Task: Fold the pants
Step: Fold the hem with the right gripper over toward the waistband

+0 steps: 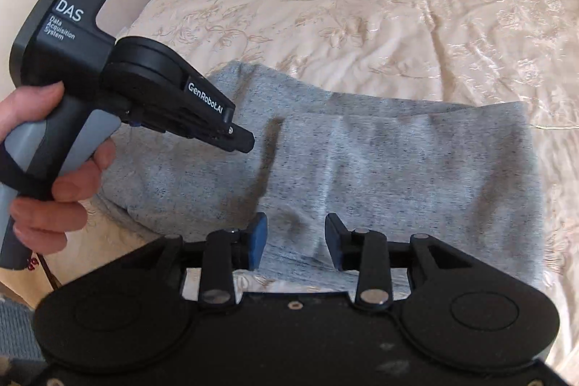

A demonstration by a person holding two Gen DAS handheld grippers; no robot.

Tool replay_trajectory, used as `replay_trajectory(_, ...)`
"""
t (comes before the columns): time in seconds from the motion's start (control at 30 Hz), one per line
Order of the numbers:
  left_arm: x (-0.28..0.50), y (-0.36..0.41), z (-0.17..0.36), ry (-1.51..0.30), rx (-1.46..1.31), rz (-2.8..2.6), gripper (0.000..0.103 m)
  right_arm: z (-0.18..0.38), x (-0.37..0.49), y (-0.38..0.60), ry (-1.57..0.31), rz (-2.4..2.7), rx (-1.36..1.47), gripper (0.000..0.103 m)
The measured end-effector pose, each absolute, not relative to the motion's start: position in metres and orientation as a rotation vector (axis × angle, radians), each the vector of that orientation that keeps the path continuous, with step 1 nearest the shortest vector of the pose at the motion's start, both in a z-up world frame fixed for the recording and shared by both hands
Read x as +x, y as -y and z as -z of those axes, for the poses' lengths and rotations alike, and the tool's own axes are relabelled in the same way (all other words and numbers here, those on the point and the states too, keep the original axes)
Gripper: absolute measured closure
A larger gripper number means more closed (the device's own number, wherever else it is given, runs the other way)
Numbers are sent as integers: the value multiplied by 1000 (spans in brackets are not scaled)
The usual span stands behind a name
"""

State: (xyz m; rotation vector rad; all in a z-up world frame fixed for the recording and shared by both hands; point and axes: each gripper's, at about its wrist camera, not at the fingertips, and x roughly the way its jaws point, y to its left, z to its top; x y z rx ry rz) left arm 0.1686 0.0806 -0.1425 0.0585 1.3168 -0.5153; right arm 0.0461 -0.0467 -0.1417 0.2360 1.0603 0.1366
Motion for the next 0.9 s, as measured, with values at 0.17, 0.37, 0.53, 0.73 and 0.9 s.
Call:
replay_trajectory(0.17, 141, -57, 168, -1415, 134, 561, 84, 147, 40, 95, -1075, 1, 213, 65)
replay_trajectory(0.37, 120, -62, 164, -1389, 180, 464, 81, 150, 46, 141, -1107, 52, 198, 65)
replay_trajectory(0.53, 134, -49, 148, -1295, 173, 397, 78, 147, 79, 168, -1041, 21, 217, 65)
replay_trajectory(0.73, 153, -39, 182, -1344, 138, 326, 77, 202, 130, 189, -1174, 54, 175, 65)
replay_trajectory(0.9, 141, -46, 162, -1315, 67, 265, 77, 207, 127, 201, -1190, 60, 213, 65)
